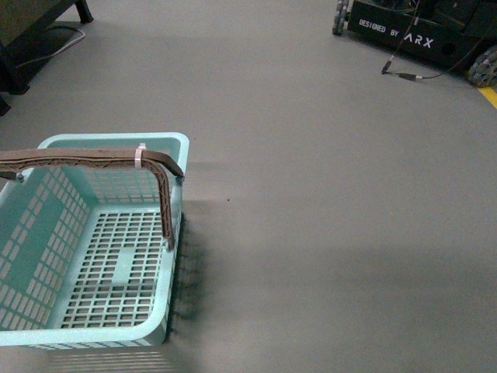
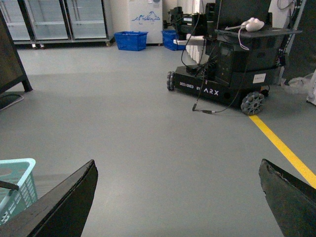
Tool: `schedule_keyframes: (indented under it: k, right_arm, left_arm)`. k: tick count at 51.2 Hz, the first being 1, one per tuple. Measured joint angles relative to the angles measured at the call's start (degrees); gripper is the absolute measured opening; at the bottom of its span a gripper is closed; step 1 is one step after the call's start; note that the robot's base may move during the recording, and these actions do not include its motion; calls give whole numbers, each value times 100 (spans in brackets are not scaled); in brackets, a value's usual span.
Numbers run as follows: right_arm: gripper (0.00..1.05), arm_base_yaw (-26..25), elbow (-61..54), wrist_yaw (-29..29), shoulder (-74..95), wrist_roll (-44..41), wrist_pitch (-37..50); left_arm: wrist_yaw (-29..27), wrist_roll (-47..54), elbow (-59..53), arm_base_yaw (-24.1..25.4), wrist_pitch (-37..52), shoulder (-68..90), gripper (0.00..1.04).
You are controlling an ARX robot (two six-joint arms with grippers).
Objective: Pick mango and avocado into basket
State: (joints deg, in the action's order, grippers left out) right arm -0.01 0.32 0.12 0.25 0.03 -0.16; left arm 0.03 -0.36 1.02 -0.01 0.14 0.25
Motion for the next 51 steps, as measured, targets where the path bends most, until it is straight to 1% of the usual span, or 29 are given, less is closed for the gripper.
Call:
schedule_keyframes:
  k: [8,9,10,11,12,14,16,20,23,30,33,36,43,51]
  right_arm:
    - [97,0,0,0,0,0,0]
    - [97,0,0,0,0,0,0]
    - [97,0,0,0,0,0,0]
    - [97,0,0,0,0,0,0]
    - [97,0,0,0,0,0,0]
    - [97,0,0,-2,0,0,0]
    - [97,0,0,-2,0,0,0]
    - [97,0,0,0,0,0,0]
    - [97,0,0,0,0,0,0]
    - [97,0,0,0,0,0,0]
    - [97,0,0,0,0,0,0]
    - [97,0,0,0,0,0,0]
    - [97,0,0,-2,0,0,0]
    - [97,0,0,0,0,0,0]
  left_arm:
    - [0,0,0,0,0,0,97]
    - [-72,-37,2,-22,-24,11,97]
    - [-334,-278,13,-66,-127,52,97]
    - [-448,-407,15,-66,-164,114,97]
    - [-487,-756,17,-37,-155,284,97]
    - [-411,-1285,83,125,-57,741,97]
    - [-343,-1576,170,219,50,1123,97]
    - [-199,-2402,505,367,463,2245,97]
    - [28,-3021,907,398,909,3370,97]
    - [291,-3998,1801,361,2041,5751,97]
    - [348,-4325,2210,332,2291,6738,97]
    - [337,-4599,2581,275,2483,7672,97]
    - [192,-4992,3445,68,2516,9683,97]
    - [24,-5211,4192,-140,2400,11088,97]
